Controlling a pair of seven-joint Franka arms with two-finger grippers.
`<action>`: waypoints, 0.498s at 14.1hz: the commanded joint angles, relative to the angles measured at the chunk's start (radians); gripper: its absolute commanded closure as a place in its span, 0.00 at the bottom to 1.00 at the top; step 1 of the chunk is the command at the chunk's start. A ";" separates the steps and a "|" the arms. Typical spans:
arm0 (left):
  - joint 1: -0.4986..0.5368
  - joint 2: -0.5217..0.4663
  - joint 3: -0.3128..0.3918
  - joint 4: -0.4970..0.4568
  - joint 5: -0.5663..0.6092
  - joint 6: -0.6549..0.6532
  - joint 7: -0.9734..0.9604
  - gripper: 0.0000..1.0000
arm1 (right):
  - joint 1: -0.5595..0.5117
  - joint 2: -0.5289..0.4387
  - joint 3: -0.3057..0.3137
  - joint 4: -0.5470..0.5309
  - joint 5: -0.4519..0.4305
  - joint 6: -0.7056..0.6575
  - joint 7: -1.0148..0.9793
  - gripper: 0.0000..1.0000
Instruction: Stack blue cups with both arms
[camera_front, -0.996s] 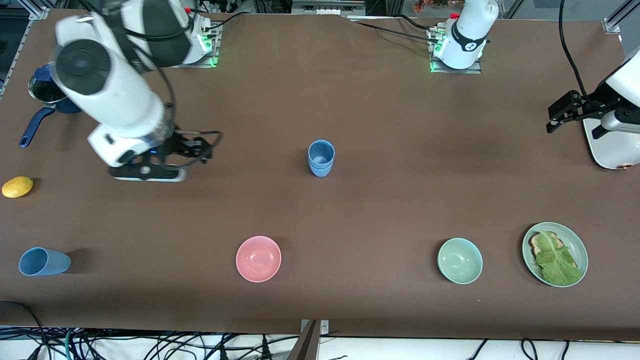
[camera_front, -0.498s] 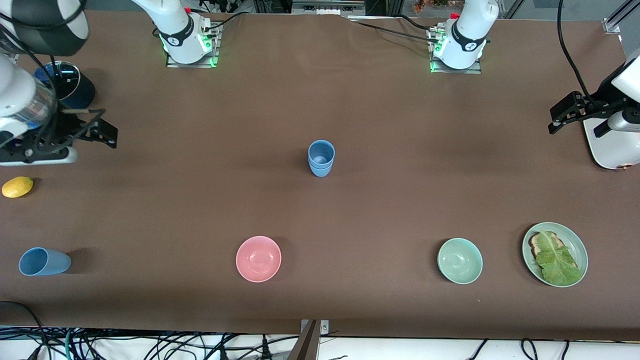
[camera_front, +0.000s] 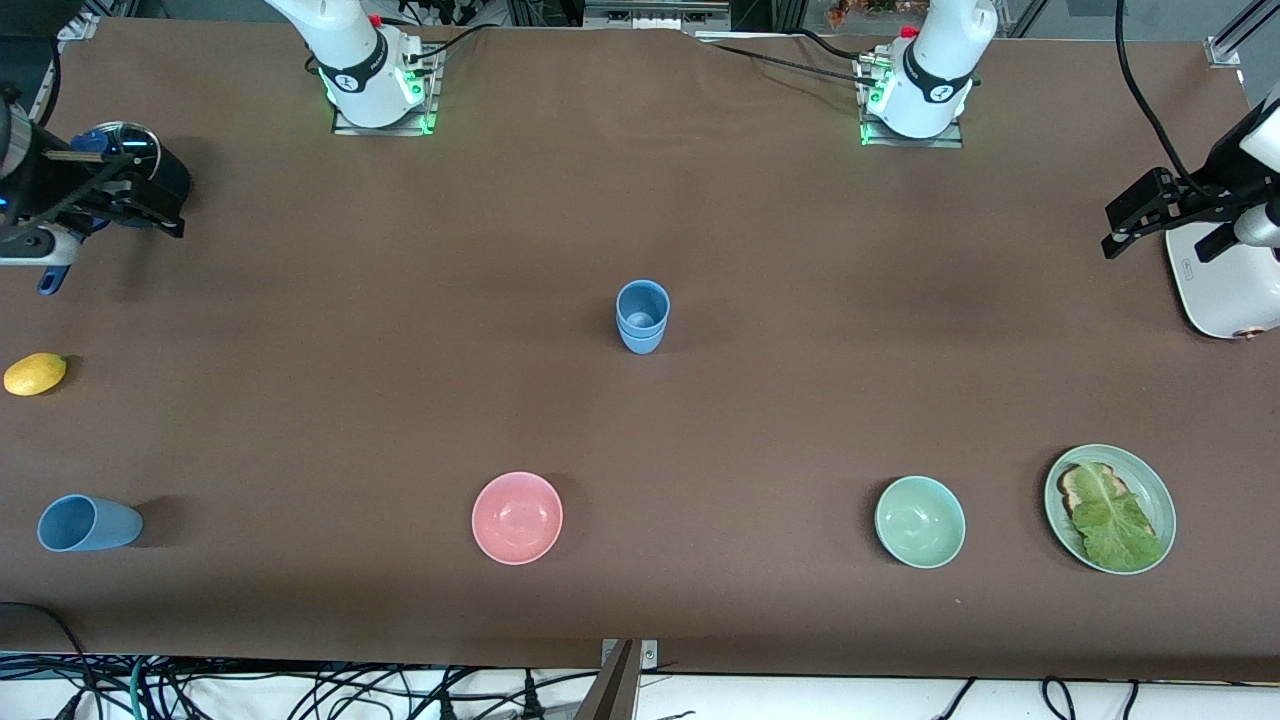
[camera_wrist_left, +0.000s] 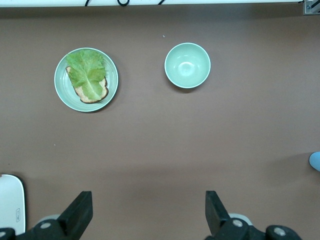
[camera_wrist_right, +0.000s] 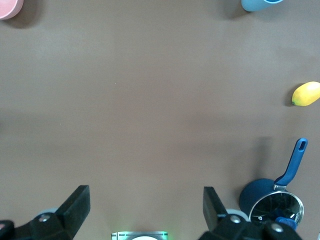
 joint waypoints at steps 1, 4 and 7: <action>-0.006 0.018 0.006 0.035 -0.011 -0.026 -0.002 0.01 | -0.009 -0.028 -0.001 -0.022 0.061 -0.005 0.020 0.00; -0.006 0.021 0.006 0.033 -0.011 -0.026 0.001 0.01 | -0.008 -0.028 -0.009 -0.020 0.066 -0.004 0.027 0.00; -0.002 0.021 0.006 0.033 -0.010 -0.026 0.003 0.01 | -0.008 -0.028 -0.012 -0.020 0.067 -0.004 0.027 0.00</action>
